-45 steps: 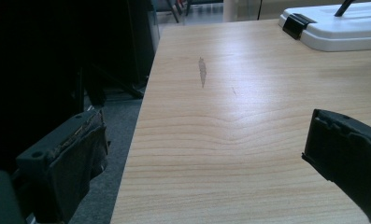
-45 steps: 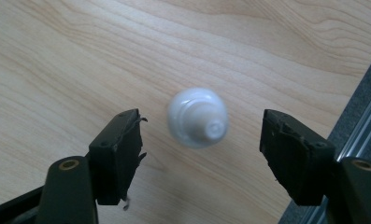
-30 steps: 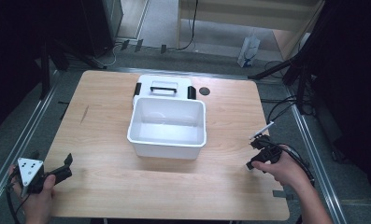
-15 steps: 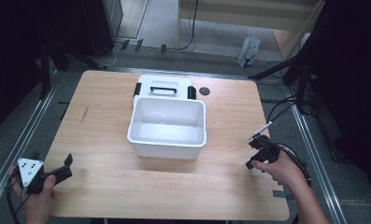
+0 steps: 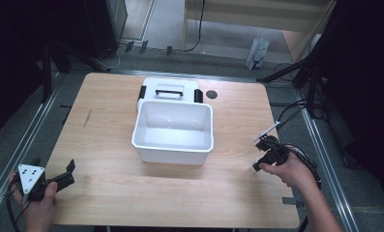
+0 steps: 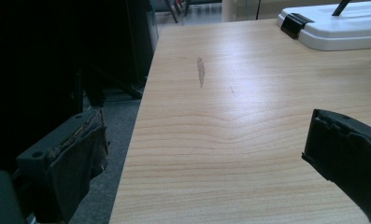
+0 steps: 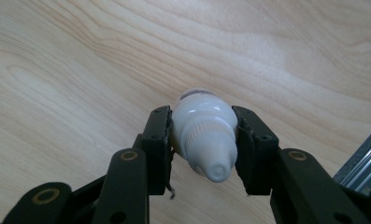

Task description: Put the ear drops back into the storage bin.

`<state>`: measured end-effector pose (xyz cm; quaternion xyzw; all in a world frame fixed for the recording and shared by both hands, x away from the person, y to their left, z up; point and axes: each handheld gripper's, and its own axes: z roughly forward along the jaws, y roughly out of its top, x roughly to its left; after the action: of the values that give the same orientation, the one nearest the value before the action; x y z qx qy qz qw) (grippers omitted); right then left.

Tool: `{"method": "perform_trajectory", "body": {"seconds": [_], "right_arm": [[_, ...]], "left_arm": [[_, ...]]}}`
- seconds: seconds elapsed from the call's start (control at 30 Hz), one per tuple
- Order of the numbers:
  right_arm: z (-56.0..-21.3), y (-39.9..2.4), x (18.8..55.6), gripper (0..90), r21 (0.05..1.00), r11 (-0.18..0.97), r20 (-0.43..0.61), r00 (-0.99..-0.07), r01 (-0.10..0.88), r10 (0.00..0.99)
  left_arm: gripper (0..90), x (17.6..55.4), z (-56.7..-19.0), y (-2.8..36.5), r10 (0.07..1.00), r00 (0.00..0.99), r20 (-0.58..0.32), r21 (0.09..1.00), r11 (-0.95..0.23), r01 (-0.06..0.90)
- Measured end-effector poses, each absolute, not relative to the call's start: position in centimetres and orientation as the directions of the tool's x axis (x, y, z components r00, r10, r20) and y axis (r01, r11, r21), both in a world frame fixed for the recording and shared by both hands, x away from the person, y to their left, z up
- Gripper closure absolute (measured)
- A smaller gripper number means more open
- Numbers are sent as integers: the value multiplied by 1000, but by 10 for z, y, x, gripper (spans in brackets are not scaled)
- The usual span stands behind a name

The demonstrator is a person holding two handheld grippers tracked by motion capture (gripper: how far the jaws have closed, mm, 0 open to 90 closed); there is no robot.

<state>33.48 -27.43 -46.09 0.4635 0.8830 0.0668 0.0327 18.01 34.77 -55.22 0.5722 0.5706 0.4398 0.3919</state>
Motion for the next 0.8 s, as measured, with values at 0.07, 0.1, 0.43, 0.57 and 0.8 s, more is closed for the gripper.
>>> {"method": "perform_trajectory", "body": {"seconds": [0.07,0.1,0.43,0.57,0.8], "right_arm": [[-453,-270,335,611,153,570,8,-578,807,816],[-449,-268,336,611,163,579,6,-588,799,809],[-404,-241,343,611,196,633,-12,-644,749,765],[-388,-229,347,611,207,650,-19,-661,731,750],[-359,-205,353,611,229,693,-41,-705,683,708]], "left_arm": [[3,180,-552,348,998,-38,56,950,-41,308],[3,180,-552,348,998,-38,55,951,-41,308],[2,180,-552,348,998,-35,53,951,-40,307],[3,180,-552,348,998,-33,51,951,-38,307],[2,179,-552,349,998,-32,45,952,-33,305]]}}
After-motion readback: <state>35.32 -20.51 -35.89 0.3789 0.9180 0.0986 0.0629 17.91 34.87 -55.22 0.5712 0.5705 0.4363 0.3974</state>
